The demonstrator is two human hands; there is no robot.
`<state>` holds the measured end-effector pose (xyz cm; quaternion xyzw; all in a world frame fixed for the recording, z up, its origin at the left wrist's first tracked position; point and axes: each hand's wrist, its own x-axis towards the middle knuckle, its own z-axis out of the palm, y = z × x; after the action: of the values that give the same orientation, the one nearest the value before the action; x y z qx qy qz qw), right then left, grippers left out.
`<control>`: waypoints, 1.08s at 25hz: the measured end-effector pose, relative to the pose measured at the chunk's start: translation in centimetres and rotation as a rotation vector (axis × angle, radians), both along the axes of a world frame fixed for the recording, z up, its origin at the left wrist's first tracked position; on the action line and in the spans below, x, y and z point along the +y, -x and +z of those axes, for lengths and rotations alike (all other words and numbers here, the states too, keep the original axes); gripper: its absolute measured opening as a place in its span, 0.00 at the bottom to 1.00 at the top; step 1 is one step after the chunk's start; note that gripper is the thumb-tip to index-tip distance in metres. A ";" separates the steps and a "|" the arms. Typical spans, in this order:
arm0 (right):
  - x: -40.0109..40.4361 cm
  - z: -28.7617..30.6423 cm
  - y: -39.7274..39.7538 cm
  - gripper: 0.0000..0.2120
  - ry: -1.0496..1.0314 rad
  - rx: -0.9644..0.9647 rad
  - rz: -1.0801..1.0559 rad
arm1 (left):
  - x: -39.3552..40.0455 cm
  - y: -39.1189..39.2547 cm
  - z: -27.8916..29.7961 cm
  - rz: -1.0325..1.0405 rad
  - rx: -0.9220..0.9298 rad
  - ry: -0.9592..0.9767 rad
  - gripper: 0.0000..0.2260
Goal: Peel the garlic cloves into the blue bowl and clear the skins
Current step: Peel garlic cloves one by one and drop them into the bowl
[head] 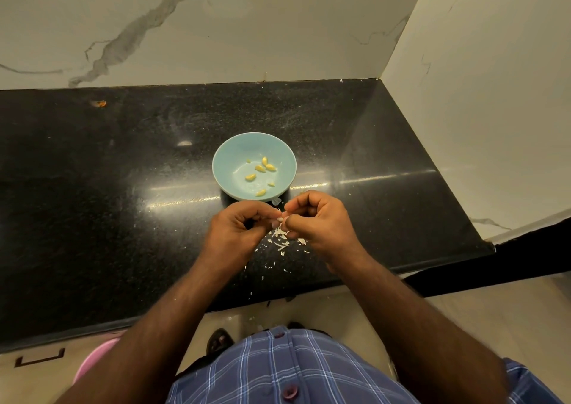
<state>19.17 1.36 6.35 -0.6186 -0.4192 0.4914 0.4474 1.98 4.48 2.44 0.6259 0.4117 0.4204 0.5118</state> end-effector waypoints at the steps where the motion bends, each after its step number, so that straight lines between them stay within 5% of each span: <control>1: 0.0 0.1 0.0 0.08 0.018 0.015 -0.002 | 0.0 0.1 0.0 -0.002 0.025 -0.033 0.16; 16: -0.1 0.6 0.4 0.11 0.056 -0.121 0.020 | -1.2 0.4 0.7 0.046 0.201 -0.209 0.12; 27: 0.4 1.1 -0.5 0.08 0.085 0.068 0.093 | -0.1 0.1 -0.3 0.017 -0.051 0.085 0.12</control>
<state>19.69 1.73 7.46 -0.5997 -0.4108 0.5496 0.4117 1.84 4.35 2.18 0.5894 0.4211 0.4228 0.5446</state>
